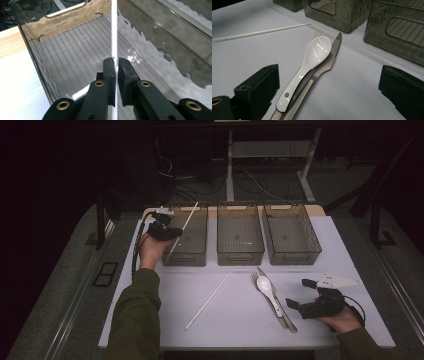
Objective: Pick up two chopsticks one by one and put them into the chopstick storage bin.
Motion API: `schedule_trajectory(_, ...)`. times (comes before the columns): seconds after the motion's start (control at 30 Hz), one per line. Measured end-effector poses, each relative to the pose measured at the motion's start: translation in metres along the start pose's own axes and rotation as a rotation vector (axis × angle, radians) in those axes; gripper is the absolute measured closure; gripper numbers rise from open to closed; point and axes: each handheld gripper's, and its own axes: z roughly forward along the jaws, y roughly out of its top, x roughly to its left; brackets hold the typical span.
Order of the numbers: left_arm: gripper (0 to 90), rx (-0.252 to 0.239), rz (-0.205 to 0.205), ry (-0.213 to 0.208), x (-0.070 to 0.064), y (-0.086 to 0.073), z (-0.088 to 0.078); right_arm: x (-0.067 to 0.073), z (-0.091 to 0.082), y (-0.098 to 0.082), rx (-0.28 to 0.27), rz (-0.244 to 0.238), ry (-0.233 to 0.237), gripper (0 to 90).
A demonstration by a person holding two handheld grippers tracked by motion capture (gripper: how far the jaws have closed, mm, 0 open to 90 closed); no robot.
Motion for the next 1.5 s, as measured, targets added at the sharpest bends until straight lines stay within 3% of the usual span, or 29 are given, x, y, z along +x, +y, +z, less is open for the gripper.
schedule_trajectory(0.23,80.0,-0.022,-0.003,-0.002,-0.001,0.000,-0.002,0.000,0.000,0.000,0.001,0.000,0.003,3.2)
schedule_trajectory(0.47,71.1,-0.054,0.003,-0.024,-0.007,0.004,-0.013,0.000,-0.001,0.000,-0.002,-0.003,-0.001,3.3)
schedule_trajectory(0.7,59.5,-0.112,0.001,-0.075,-0.018,0.003,-0.030,0.001,-0.001,0.000,-0.004,-0.001,-0.004,3.3)
schedule_trajectory(1.03,47.7,-0.178,0.004,-0.143,-0.052,-0.003,-0.060,0.001,-0.001,0.000,-0.002,-0.004,-0.007,3.3)
schedule_trajectory(1.27,45.3,-0.163,0.044,-0.161,-0.083,-0.017,-0.073,0.001,-0.001,0.001,0.000,-0.006,-0.007,3.2)
schedule_trajectory(1.5,42.3,-0.167,0.077,-0.188,-0.106,-0.033,-0.077,0.001,-0.001,0.001,-0.001,-0.006,-0.008,3.3)
